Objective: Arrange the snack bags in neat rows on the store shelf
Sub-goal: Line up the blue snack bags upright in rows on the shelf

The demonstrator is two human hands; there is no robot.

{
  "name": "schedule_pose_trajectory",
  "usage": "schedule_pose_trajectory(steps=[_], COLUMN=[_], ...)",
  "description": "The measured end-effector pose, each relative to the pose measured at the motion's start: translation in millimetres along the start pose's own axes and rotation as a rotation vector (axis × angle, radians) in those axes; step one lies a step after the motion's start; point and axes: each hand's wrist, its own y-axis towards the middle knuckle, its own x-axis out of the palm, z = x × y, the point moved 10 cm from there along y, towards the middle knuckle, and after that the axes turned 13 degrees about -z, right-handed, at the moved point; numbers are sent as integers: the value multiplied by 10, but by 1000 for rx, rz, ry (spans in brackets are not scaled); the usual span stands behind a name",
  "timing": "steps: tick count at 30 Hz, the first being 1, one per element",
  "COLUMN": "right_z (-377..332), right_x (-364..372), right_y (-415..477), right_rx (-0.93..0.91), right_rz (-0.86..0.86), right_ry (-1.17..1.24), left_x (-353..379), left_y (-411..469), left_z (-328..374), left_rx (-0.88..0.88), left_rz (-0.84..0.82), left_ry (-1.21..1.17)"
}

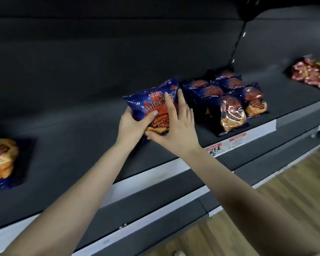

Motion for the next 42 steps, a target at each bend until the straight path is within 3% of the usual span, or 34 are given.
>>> schedule_pose_trajectory(steps=[9,15,19,22,24,27,32,42], right_z=[491,697,832,877,896,941,1005,1044], right_x=[206,234,346,468,569,721,860,1086], right_y=[93,380,615,789,873,971,1111,1146], right_rx=[259,227,209,201,209,242,286,287], right_rz=[-86,-77,-142,-201,-238,-289,-308,-341], right_ry=[175,162,127,138,186,194,112,106], left_x=[513,579,468,345,261,147,198,208], left_y=[217,417,530,569,569,585,593,582], left_z=[-103,-235,-267,-258,-348,-569,-754,-787], left_rx=[-41,-133,-215,-126,-127,-272,-403,-433], left_rz=[-185,-144,-14,89,95,44,-80,-99], left_ry=[-35,-20,241,506,781,1095,1236,1226])
